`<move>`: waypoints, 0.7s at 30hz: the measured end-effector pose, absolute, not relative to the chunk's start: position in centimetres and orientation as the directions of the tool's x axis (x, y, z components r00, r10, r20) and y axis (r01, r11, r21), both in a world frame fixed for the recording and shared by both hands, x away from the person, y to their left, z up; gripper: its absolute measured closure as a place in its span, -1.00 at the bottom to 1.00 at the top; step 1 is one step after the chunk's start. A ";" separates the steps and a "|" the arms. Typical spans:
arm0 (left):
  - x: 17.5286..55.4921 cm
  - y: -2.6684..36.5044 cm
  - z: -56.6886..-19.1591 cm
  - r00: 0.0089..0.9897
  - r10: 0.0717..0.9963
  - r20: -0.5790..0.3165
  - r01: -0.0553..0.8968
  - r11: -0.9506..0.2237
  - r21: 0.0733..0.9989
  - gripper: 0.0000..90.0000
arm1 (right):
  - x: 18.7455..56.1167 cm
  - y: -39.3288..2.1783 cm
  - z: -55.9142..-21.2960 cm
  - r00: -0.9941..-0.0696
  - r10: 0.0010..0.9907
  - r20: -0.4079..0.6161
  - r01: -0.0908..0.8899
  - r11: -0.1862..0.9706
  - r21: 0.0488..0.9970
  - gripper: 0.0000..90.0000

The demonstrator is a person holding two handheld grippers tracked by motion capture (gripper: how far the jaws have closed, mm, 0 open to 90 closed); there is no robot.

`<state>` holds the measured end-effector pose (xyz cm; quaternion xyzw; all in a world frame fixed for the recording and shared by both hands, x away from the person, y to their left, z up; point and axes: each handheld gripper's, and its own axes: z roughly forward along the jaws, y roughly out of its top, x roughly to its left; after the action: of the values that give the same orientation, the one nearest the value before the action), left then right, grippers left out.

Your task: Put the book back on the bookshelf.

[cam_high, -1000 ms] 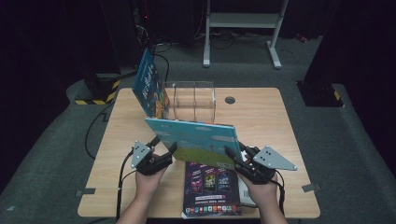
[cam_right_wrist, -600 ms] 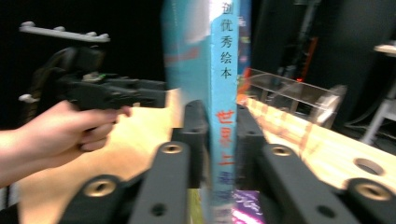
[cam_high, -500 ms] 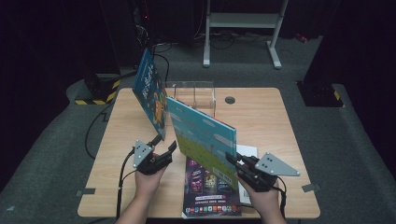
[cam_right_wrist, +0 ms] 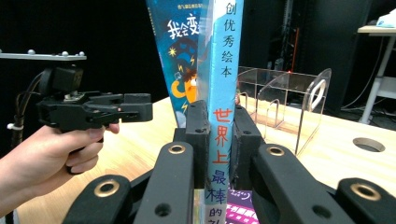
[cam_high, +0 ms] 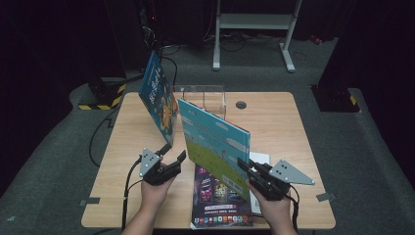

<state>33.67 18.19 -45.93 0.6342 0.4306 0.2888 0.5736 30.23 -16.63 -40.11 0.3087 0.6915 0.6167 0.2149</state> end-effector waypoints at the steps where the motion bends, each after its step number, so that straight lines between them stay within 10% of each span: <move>1: 33.6 18.1 -45.8 0.467 0.875 -0.123 0.217 0.021 0.976 -0.27 | 30.2 -16.6 -40.1 -0.713 0.695 0.088 0.166 0.046 0.985 0.80; 21: 30.2 16.7 -42.7 0.559 0.828 -0.055 0.193 -0.065 0.979 -0.40 | 28.3 -13.5 -40.9 -0.640 0.766 0.055 0.140 0.046 0.989 0.78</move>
<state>30.15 16.69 -42.71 0.6743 0.3783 0.2786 0.5697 28.32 -13.48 -40.94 0.3357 0.6752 0.6034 0.2594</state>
